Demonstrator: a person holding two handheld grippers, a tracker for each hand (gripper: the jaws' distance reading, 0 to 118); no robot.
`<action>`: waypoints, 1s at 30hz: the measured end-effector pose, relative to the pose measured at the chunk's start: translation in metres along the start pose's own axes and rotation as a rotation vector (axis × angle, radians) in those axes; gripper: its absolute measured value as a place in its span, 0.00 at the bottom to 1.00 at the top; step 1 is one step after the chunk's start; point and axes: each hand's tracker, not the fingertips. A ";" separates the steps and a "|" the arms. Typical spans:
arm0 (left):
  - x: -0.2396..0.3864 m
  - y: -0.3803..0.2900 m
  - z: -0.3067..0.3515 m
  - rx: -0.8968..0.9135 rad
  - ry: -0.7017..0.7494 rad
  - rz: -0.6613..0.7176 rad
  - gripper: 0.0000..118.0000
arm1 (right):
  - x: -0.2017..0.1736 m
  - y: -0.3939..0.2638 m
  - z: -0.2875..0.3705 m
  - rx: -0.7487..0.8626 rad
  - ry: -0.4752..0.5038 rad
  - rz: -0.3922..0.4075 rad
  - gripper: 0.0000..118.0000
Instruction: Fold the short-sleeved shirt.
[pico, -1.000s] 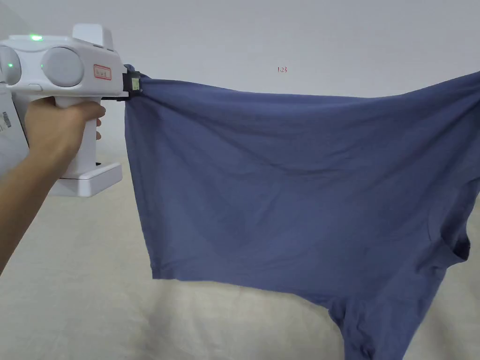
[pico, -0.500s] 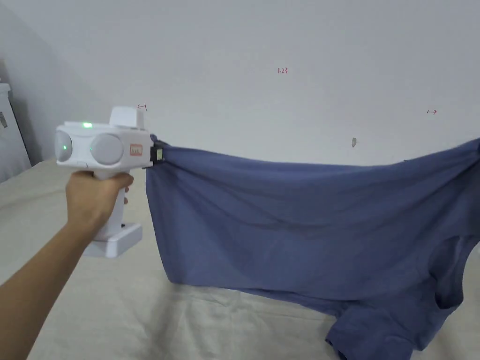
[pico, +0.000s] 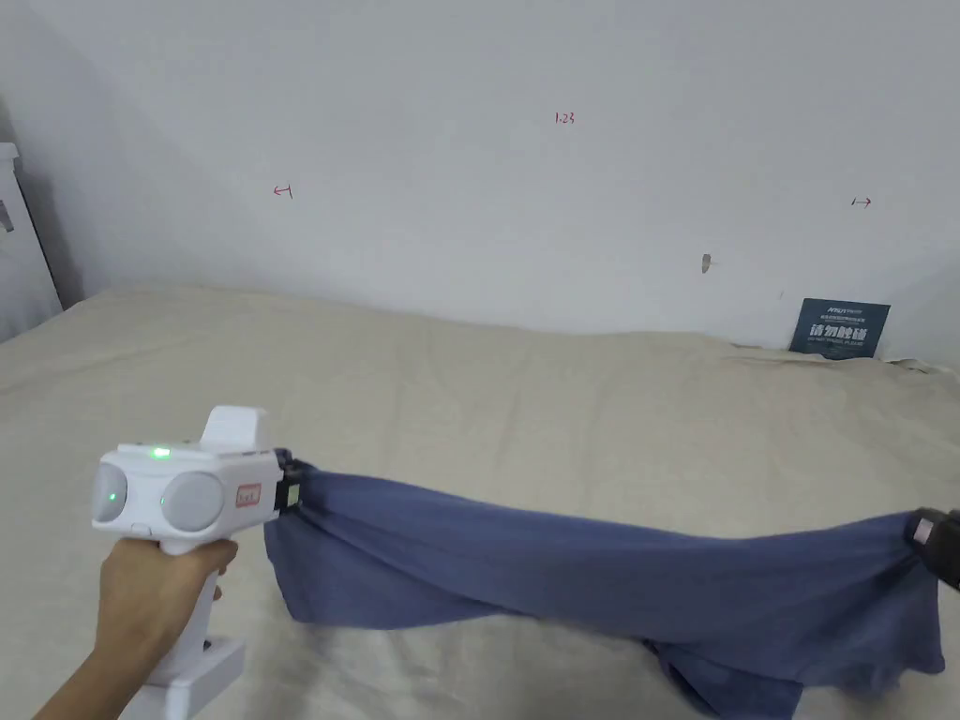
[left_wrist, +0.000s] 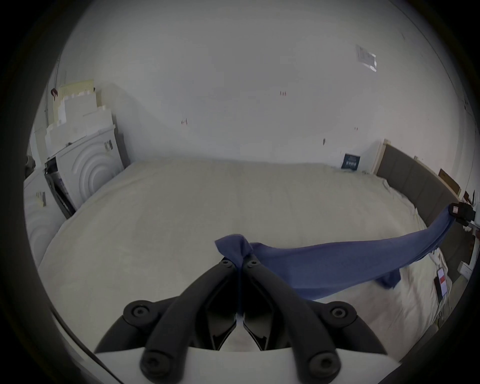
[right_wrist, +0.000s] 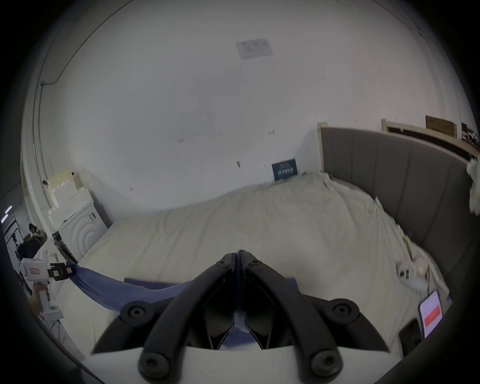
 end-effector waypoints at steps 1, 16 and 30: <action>-0.005 -0.014 0.001 -0.013 0.003 0.004 0.00 | 0.001 -0.012 0.007 -0.022 0.009 -0.004 0.01; -0.019 -0.160 0.063 -0.143 0.017 0.039 0.00 | 0.009 -0.133 0.114 -0.190 -0.062 0.105 0.01; -0.012 -0.241 0.082 -0.253 0.037 0.015 0.00 | 0.030 -0.214 0.131 -0.353 -0.153 0.235 0.01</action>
